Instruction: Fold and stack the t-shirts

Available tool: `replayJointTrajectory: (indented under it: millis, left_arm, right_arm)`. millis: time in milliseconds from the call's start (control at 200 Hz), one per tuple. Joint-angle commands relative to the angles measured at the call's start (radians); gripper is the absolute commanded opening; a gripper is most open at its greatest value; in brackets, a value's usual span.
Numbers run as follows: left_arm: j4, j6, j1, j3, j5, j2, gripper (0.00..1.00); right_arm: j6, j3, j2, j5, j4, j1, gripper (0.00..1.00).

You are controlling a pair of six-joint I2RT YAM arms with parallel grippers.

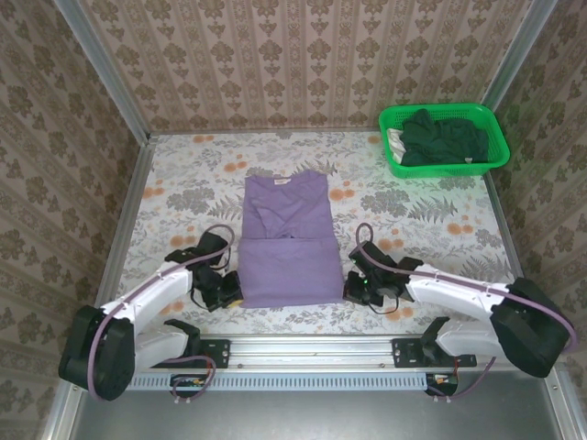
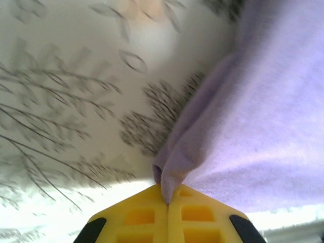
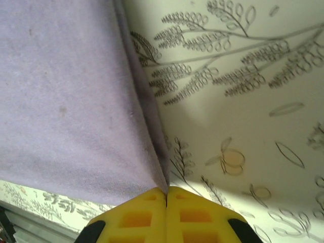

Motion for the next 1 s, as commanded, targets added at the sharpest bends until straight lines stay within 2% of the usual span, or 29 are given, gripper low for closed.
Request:
replayJointTrajectory:
  millis: [0, 95, 110, 185, 330, 470, 555, 725, 870, 995]
  left_arm:
    - [-0.158, 0.109, -0.010, 0.095, 0.076, -0.020, 0.00]
    - [-0.218, 0.141, -0.010, 0.123, 0.108, -0.051, 0.00]
    - [-0.226, 0.140, -0.036, 0.122, 0.111, -0.054, 0.00]
    - [-0.251, 0.134, -0.046, 0.110, 0.115, -0.074, 0.00]
    - [-0.277, 0.113, -0.049, 0.105, 0.132, -0.133, 0.00]
    - [-0.304, 0.111, -0.046, 0.213, 0.112, -0.146, 0.00]
    - [-0.283, 0.120, -0.024, 0.303, 0.105, -0.093, 0.00]
    - [-0.166, 0.093, 0.051, 0.471, 0.129, 0.074, 0.00]
    - [-0.070, 0.078, 0.086, 0.614, 0.161, 0.232, 0.00]
    - [-0.064, 0.092, 0.137, 0.754, 0.184, 0.388, 0.00]
  right_arm:
    - [0.008, -0.035, -0.113, 0.022, -0.117, 0.008, 0.00]
    - [0.021, -0.052, -0.233, 0.020, -0.136, 0.026, 0.00]
    - [0.021, -0.052, -0.247, 0.023, -0.143, 0.031, 0.00]
    - [0.026, -0.048, -0.296, 0.034, -0.185, 0.064, 0.00]
    - [0.045, -0.028, -0.311, 0.050, -0.203, 0.122, 0.00]
    - [0.026, 0.038, -0.316, 0.102, -0.205, 0.125, 0.00]
    - [0.005, 0.094, -0.298, 0.144, -0.207, 0.081, 0.00]
    - [-0.060, 0.222, -0.183, 0.112, -0.149, -0.091, 0.00]
    - [-0.117, 0.371, -0.023, 0.101, -0.109, -0.197, 0.00]
    - [-0.126, 0.498, 0.138, 0.098, -0.117, -0.269, 0.00]
